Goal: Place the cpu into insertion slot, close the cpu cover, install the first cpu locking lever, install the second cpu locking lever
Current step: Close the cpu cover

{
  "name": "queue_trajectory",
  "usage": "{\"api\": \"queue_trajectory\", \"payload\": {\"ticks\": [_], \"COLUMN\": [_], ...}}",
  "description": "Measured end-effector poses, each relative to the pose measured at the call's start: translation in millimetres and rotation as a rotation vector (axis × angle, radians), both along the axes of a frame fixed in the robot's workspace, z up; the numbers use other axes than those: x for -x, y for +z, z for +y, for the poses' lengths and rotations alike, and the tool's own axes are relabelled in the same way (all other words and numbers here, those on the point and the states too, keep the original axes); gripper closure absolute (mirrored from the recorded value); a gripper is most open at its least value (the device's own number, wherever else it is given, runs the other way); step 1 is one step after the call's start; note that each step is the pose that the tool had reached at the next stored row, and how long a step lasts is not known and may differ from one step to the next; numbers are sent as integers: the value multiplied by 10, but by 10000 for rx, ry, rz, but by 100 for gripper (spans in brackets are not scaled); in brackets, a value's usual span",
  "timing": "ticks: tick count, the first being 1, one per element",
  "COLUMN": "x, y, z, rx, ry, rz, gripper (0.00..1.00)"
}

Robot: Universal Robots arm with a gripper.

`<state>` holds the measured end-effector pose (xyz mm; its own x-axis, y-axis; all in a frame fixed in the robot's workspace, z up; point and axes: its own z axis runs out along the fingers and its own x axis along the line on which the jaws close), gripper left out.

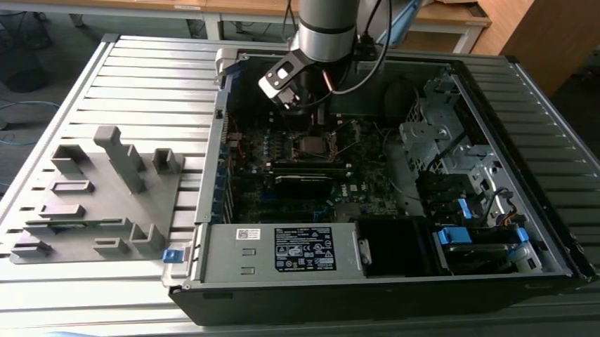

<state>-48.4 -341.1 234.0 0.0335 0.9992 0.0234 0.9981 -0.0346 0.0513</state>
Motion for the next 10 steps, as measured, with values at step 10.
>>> {"api": "queue_trajectory", "payload": {"ticks": [10], "x": [0], "y": [251], "z": [0], "rx": [0], "ry": [1], "rz": [0], "gripper": [89]}}
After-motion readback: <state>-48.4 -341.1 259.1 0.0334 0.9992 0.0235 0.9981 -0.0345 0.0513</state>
